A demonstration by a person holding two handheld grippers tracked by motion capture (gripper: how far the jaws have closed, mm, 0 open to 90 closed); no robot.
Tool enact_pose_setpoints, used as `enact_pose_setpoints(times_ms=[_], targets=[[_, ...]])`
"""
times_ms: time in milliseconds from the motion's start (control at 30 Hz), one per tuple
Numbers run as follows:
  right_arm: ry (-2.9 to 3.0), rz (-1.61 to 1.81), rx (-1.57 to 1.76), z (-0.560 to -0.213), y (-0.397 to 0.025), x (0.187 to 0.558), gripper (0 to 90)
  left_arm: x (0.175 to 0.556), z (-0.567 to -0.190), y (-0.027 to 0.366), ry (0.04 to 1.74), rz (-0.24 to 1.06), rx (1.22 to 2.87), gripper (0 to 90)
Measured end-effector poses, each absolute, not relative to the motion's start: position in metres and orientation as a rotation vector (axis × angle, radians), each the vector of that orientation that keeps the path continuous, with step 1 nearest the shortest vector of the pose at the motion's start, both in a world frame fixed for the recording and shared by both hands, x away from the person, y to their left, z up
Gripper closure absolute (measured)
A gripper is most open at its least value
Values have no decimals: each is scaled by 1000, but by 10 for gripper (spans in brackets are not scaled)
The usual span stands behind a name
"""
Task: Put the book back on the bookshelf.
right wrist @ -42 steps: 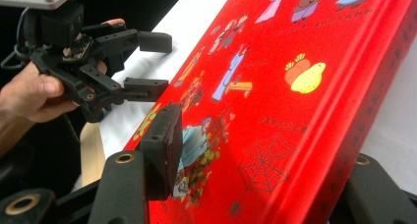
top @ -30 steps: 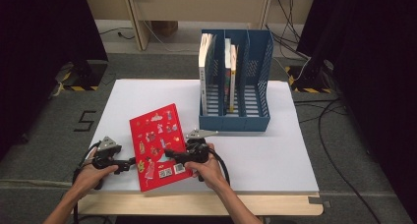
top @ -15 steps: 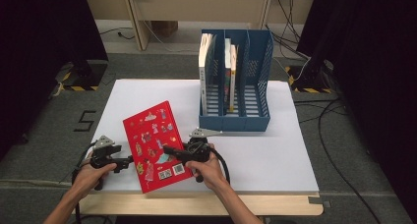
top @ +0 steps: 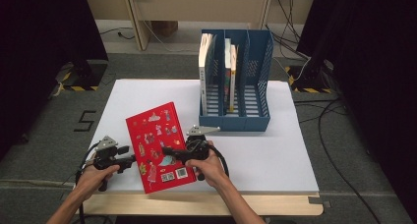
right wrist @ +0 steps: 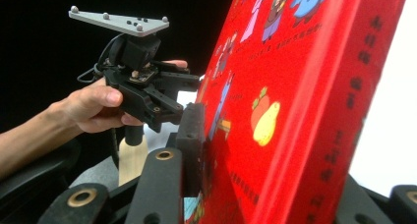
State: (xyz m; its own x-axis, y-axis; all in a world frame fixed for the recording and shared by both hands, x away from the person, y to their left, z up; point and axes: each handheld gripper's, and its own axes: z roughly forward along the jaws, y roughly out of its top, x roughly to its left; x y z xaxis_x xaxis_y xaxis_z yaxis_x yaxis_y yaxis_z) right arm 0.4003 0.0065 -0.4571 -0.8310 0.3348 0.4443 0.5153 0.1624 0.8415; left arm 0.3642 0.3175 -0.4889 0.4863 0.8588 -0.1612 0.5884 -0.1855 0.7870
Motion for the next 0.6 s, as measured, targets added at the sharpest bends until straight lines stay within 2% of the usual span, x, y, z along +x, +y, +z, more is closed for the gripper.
enact_pose_setpoints(times_ms=[33,267,600], targets=[[-2259,-1746,-852,-457,7,400,693,365,-490,318,1207,400,1888,370],[-2177,-1814,-866,-451,5,399,744,367,-492,326,1230,389,1887,169],[-2181,-1890,-824,-434,4,389,759,369,-495,331,1256,410,1901,168]])
